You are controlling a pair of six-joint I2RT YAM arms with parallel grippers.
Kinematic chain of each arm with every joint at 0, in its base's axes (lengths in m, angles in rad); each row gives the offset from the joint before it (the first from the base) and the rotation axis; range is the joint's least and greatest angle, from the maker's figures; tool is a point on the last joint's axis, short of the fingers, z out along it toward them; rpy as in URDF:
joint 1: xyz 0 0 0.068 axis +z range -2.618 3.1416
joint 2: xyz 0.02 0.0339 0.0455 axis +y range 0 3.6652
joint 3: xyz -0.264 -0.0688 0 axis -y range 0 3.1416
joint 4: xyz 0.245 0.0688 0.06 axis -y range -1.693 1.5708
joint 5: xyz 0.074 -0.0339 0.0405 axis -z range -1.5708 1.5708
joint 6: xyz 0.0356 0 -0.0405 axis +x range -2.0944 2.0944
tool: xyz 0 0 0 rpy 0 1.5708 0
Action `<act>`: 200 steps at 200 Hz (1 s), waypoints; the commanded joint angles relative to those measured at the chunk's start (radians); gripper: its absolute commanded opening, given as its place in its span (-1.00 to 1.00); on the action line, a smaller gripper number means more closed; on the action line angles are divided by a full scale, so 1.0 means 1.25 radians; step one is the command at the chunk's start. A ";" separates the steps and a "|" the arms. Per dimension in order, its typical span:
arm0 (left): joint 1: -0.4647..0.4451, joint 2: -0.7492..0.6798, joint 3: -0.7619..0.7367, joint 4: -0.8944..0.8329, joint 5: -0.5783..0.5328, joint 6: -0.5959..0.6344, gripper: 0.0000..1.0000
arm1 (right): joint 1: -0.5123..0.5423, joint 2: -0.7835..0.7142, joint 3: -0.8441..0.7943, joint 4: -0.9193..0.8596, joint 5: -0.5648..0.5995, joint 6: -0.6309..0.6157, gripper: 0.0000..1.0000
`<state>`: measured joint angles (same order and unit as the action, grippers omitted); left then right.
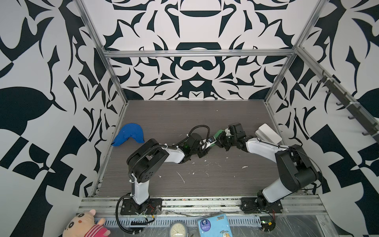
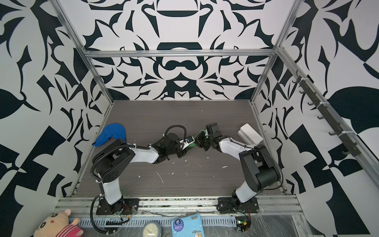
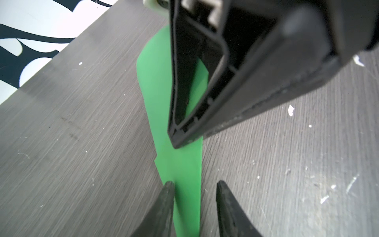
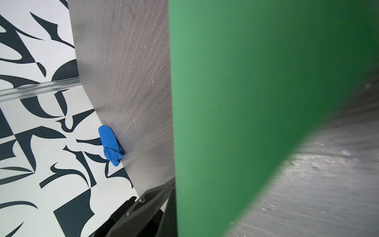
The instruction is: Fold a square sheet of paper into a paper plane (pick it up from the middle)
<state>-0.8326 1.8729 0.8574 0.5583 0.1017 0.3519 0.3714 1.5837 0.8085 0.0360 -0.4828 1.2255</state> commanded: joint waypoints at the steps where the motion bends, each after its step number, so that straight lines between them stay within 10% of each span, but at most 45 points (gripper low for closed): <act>1: 0.001 0.004 -0.016 0.041 0.009 0.003 -0.31 | -0.005 0.009 -0.007 0.023 -0.027 0.017 -1.00; 59: 0.001 0.012 -0.009 0.024 0.015 0.003 -0.64 | -0.006 0.016 -0.009 0.031 -0.042 0.029 -1.00; 200: 0.001 0.032 -0.018 0.031 0.014 -0.003 -0.59 | -0.019 0.013 -0.030 0.073 -0.075 0.085 -1.00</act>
<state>-0.8326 1.8923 0.8566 0.5808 0.1097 0.3477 0.3519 1.6203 0.7753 0.0937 -0.5583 1.3136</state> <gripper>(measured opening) 0.221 0.048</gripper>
